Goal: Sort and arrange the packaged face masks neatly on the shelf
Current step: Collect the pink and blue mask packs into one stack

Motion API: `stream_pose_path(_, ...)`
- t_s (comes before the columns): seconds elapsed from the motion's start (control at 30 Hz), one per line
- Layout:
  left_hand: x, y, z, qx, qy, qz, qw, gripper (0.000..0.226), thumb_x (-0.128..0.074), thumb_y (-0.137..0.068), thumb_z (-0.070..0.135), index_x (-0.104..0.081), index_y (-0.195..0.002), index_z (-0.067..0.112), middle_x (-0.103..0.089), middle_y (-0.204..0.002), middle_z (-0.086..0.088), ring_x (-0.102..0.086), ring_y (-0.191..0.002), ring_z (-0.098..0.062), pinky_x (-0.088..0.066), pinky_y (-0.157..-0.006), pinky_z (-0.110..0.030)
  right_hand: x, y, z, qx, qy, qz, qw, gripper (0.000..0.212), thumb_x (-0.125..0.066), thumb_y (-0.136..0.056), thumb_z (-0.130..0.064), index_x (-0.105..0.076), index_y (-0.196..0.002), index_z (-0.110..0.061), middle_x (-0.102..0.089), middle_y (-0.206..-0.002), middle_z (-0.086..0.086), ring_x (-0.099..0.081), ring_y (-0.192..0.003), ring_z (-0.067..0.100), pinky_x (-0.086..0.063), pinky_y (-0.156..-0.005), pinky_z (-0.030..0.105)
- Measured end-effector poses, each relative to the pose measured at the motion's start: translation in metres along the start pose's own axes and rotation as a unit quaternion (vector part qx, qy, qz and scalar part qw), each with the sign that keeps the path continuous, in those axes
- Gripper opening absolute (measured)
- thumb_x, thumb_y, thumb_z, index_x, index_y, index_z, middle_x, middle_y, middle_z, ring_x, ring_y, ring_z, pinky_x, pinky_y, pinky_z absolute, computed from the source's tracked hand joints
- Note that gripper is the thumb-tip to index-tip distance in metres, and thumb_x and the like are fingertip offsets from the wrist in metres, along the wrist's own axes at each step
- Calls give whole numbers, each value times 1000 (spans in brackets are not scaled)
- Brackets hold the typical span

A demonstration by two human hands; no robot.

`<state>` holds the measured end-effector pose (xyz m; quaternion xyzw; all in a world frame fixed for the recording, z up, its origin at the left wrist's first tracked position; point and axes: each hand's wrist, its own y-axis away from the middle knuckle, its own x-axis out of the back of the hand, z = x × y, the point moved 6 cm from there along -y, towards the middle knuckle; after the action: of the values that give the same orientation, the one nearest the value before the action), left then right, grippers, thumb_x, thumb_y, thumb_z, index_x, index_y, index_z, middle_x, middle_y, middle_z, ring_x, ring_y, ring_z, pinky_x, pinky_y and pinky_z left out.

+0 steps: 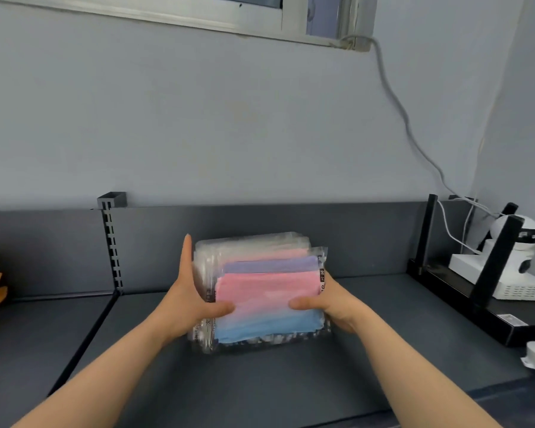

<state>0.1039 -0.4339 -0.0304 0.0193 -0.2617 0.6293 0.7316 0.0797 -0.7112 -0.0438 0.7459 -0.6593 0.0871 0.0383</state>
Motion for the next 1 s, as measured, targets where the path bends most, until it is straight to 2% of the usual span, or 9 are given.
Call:
stream_pose_path(0.07, 7, -7, -3, -1, -14, -9, 1000, 145, -94, -51, 34, 19, -134, 72, -34, -153, -19, -62, -112, -23, -46, -70, -9, 5, -12, -1, 13, -11, 16, 1000, 99, -93, -53, -9, -40, -136, -24, -64, -127, 0, -62, -116, 17, -48, -101, 39)
stream_pose_path(0.1, 9, -9, -7, 5, -14, -17, 1000, 144, -93, -53, 33, 18, -137, 69, -36, -154, -12, -43, -128, -14, -43, -70, -5, 6, -17, 0, 14, -7, 18, 1000, 103, -95, -51, -12, -38, -135, -28, -63, -128, -2, -62, -115, 14, -49, -100, 35)
stream_pose_path(0.13, 10, -10, -11, 16, -8, -29, 999, 143, -93, -55, 32, 17, -140, 65, -40, -153, -3, -52, -95, 0, -46, -70, -6, 6, -23, 4, 9, 2, 11, 1000, 106, -96, -49, -14, -36, -135, -31, -62, -128, -4, -62, -114, 12, -50, -98, 32)
stream_pose_path(0.17, 11, -11, -14, 26, 0, -39, 999, 141, -93, -56, 31, 14, -144, 61, -43, -150, 1, -62, -110, -15, -49, -82, -10, 5, -28, 8, 2, 9, -1, 1000, 109, -96, -48, -15, -34, -137, -33, -61, -129, -6, -61, -114, 11, -49, -98, 31)
stream_pose_path(0.23, 13, -14, -18, 42, 6, -45, 998, 140, -92, -51, 34, 6, -148, 56, -50, -143, 5, -64, -107, -13, -49, -99, -30, 3, -37, 16, -13, 9, -22, 1000, 116, -96, -47, -16, -30, -140, -33, -59, -130, -9, -60, -115, 8, -48, -98, 28)
stream_pose_path(0.47, 16, -17, -23, 69, 39, -13, 997, 143, -95, -49, 30, 4, -148, 55, -26, -158, 5, -49, -129, -15, -37, -111, -36, 6, -57, 20, -34, 11, 24, 999, 151, -100, -34, -30, -5, -152, -36, -38, -149, 1, -48, -129, 24, -42, -107, 48)
stream_pose_path(0.7, 17, -15, -30, 82, 50, 67, 993, 139, -90, -65, 18, 17, -143, 59, -39, -153, -8, -63, -103, -9, -45, -93, -26, -8, -66, 27, 2, -59, 5, 998, 112, -97, -41, -12, -37, -135, -20, -65, -121, 6, -67, -105, 21, -54, -93, 43)
stream_pose_path(0.83, 19, -4, -24, 81, 83, 85, 990, 155, -99, -42, 38, 13, -147, 52, -27, -157, 6, -39, -138, -15, -36, -113, -41, -23, -73, 26, 7, -36, -4, 999, 113, -100, -34, -27, -43, -131, -27, -54, -132, 11, -56, -119, 30, -46, -102, 50)
stream_pose_path(1.0, 50, 12, -30, 89, 94, 99, 987, 157, -100, -38, 36, 9, -149, 52, -28, -139, 18, -34, -130, 0, -34, -109, -29, -55, -76, 23, 11, -10, -15, 1000, 116, -100, -27, -39, -45, -129, -33, -41, -143, 7, -46, -128, 29, -42, -106, 51)
